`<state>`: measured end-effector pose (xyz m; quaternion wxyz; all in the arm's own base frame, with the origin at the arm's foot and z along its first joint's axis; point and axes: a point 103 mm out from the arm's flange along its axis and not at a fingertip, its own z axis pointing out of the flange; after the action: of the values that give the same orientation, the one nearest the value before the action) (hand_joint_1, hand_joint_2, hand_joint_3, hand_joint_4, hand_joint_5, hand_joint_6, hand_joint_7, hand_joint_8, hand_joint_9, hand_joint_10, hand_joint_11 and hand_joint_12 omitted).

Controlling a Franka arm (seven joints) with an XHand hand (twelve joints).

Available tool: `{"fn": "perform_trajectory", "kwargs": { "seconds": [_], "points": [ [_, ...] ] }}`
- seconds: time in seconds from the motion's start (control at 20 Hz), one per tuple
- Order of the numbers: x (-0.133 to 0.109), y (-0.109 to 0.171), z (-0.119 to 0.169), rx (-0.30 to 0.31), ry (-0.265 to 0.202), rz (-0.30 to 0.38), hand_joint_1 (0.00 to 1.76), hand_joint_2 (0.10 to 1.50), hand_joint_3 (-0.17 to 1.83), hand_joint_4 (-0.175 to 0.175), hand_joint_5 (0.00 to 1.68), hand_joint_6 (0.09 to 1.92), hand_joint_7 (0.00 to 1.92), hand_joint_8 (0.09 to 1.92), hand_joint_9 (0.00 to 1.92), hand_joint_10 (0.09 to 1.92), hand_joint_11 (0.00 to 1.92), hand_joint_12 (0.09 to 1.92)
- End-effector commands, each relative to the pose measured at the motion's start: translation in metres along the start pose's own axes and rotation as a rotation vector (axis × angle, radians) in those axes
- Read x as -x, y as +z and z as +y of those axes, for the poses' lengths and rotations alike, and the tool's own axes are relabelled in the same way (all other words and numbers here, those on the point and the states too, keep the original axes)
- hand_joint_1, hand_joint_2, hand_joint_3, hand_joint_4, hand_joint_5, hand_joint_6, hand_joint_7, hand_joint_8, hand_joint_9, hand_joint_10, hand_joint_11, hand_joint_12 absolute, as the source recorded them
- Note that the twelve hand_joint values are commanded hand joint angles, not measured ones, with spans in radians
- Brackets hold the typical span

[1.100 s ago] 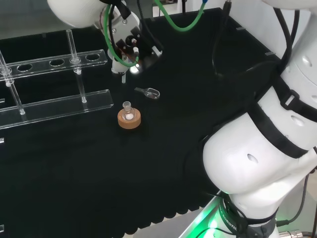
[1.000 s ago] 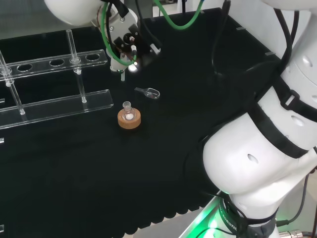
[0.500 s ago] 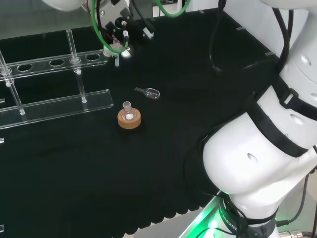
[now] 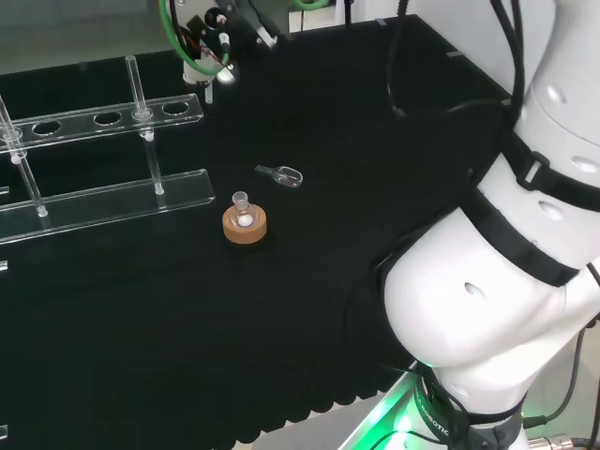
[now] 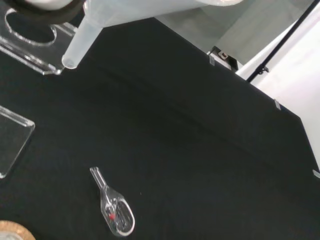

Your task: Put the funnel back on the funnel stand.

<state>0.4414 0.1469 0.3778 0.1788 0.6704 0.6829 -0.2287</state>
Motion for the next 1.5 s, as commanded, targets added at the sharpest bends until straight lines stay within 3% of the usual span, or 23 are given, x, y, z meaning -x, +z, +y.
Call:
{"fn": "perform_trajectory", "kwargs": {
  "seconds": [0.05, 0.7, 1.1, 1.5],
  "points": [
    [-0.005, -0.006, 0.035, 0.014, -0.018, -0.008, 0.79, 0.77, 0.52, -0.031, 0.62, 0.58, 0.68, 0.72, 1.07, 0.47, 0.52, 1.32],
    [-0.021, -0.003, 0.076, 0.019, -0.059, -0.003, 0.79, 0.77, 0.52, -0.032, 0.62, 0.59, 0.68, 0.72, 1.07, 0.48, 0.52, 1.31],
    [-0.038, -0.001, 0.086, 0.012, -0.065, -0.031, 0.79, 0.77, 0.52, -0.032, 0.62, 0.59, 0.67, 0.73, 1.07, 0.48, 0.53, 1.31],
    [-0.045, 0.010, 0.092, -0.001, -0.062, -0.013, 0.79, 0.77, 0.53, -0.032, 0.63, 0.60, 0.67, 0.73, 1.07, 0.48, 0.54, 1.31]
  ]
}}
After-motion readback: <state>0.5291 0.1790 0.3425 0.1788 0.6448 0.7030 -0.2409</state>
